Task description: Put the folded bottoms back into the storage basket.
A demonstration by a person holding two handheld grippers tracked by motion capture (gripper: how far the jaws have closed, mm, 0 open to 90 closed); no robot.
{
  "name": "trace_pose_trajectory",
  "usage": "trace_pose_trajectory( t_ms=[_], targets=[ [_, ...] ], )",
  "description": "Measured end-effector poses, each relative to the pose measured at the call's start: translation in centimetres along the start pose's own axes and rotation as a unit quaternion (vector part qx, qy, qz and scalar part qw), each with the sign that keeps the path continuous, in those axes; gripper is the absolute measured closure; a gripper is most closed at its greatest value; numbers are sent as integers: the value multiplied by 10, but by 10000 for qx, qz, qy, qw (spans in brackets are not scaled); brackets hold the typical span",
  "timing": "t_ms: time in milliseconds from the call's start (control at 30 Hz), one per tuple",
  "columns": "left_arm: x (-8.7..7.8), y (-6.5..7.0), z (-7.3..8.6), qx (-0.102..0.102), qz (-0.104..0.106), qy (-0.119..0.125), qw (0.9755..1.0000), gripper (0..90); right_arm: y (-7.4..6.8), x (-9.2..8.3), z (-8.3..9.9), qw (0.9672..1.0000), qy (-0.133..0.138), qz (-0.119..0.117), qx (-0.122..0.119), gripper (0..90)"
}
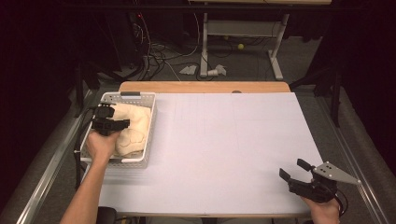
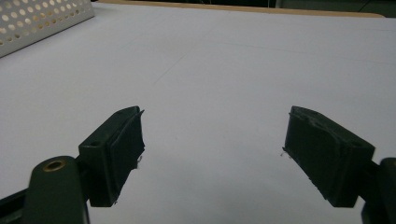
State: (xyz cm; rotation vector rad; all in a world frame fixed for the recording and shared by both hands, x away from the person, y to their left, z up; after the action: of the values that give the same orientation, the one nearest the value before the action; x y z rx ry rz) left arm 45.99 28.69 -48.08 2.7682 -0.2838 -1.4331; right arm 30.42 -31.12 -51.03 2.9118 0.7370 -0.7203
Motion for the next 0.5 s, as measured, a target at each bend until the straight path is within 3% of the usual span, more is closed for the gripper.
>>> trace_pose_trajectory(
  t_ms=[200,500],
  targets=[
    [-7,-3,0,-20,-79,91,9999,354,0,0,0,10000,5,1,9,203],
    [-27,-13,1,-123,50,404,9991,339,0,0,0,10000,8,8,6,203]
  ],
)
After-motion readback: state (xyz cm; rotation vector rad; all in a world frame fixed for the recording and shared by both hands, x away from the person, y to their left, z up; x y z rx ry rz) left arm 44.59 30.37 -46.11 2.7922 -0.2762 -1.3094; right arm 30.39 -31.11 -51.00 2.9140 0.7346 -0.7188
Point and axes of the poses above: each handheld gripper's, and its own axes: x roughly forward along the jaws, z roughly out of its underside, y roughly to its right, the point moved 4 cm from there along x, roughly forward along the jaws, and after that the axes turned 2 degrees about -y, right-handed, at the moved point
